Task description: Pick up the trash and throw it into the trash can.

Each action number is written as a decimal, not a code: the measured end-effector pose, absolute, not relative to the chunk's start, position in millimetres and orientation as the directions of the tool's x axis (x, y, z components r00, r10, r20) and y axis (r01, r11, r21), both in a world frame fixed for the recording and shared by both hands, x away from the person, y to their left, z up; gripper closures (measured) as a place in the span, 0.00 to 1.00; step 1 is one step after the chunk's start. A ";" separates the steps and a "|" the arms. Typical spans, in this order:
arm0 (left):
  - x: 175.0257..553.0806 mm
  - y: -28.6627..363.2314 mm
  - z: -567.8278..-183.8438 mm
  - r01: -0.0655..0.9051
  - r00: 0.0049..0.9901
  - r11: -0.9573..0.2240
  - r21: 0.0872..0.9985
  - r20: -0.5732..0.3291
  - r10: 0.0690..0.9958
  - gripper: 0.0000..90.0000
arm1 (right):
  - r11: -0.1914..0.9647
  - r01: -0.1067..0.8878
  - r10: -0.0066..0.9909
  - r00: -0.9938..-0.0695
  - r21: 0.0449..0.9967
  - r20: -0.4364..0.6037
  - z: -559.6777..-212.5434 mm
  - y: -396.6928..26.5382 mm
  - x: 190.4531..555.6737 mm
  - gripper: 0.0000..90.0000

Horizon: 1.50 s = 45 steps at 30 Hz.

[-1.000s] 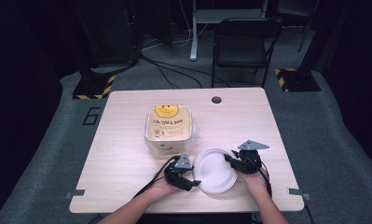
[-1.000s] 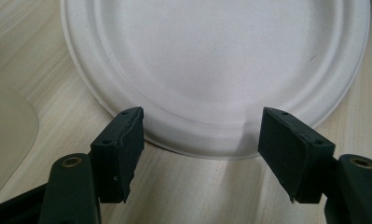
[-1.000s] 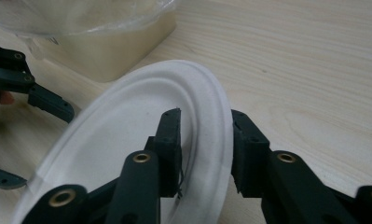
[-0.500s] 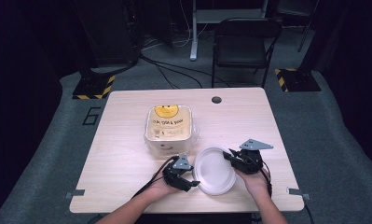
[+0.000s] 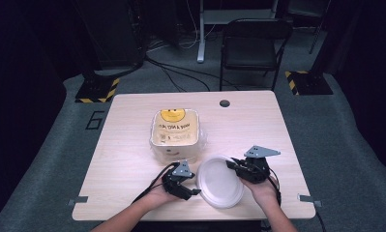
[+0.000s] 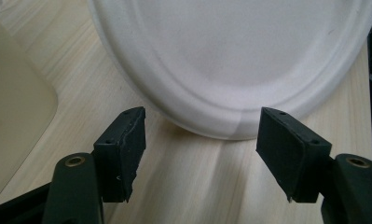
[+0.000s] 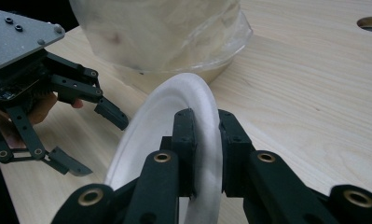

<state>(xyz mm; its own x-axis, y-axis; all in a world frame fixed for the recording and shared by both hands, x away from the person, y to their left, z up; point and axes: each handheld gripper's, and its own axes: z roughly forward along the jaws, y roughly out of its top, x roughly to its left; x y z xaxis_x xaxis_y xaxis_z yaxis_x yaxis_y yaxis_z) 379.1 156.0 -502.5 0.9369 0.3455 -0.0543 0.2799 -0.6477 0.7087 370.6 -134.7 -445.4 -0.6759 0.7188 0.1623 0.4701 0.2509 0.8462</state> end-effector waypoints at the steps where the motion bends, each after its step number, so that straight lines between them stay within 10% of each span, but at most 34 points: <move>1: 377.9 158.9 -501.7 0.280 0.937 -0.648 0.708 -0.054 0.345 0.36 | 0.252 0.468 0.715 -0.680 0.847 0.162 -443.6 -133.6 369.6 0.88; 45: 380.2 188.6 -519.3 0.278 0.925 -0.666 0.692 -0.006 0.380 0.35 | 0.364 0.299 0.696 -0.717 0.882 -0.044 -306.0 -114.8 382.6 0.93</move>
